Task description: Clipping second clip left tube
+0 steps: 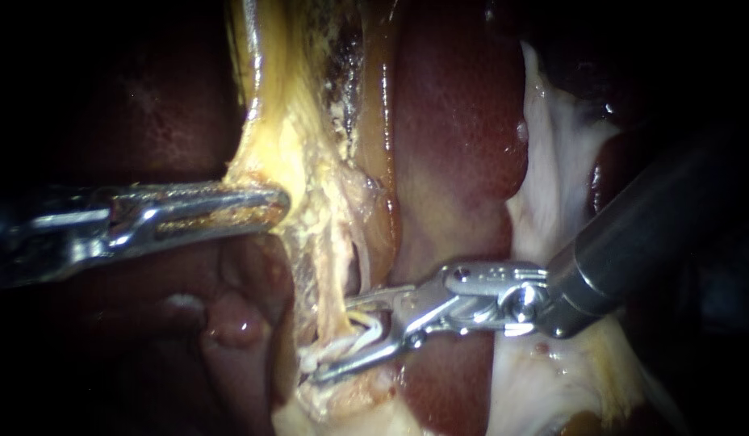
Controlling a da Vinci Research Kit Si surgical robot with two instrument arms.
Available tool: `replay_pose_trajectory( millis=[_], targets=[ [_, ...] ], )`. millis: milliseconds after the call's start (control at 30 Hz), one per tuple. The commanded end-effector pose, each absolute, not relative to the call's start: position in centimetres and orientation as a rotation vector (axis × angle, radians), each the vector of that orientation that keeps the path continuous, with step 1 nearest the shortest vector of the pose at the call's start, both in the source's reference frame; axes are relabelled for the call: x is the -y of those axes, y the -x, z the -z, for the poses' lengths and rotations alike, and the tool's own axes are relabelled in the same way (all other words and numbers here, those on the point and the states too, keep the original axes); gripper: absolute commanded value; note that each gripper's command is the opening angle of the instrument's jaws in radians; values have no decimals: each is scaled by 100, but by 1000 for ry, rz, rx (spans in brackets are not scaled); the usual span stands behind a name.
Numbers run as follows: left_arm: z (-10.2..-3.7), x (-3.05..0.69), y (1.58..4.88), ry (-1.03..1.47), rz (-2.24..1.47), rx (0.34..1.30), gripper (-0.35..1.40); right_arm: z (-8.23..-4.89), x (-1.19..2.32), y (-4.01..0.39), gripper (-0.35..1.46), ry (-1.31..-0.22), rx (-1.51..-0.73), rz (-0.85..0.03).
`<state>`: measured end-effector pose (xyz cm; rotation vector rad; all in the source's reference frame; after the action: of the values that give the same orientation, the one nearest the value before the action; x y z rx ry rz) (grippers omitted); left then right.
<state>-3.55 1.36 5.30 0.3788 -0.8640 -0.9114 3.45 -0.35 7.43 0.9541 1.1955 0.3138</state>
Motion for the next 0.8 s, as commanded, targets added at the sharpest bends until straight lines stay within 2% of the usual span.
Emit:
replay_pose_trajectory(
  millis=[33,167,233,300,367,500,800],
  targets=[
    [-531,-136,356,-380,911,864,-35,-743,35,-347,43,-961,-1198,-313],
    [-532,-137,356,-380,911,864,-35,-745,35,-355,35,-958,-1200,-319],
    [-532,-136,356,-379,911,864,-35,-747,35,-358,20,-960,-1197,-324],
    [-532,-136,356,-379,911,865,-35,-751,33,-359,3,-943,-1195,-345],
    [-532,-136,356,-379,911,865,-35,-755,31,-358,-35,-928,-1194,-367],
    [-533,-136,356,-379,911,865,-35,-764,23,-354,-35,-907,-1138,-425],
    [-533,-136,355,-379,911,865,-35,-767,23,-351,-35,-922,-1126,-442]
  ],
)
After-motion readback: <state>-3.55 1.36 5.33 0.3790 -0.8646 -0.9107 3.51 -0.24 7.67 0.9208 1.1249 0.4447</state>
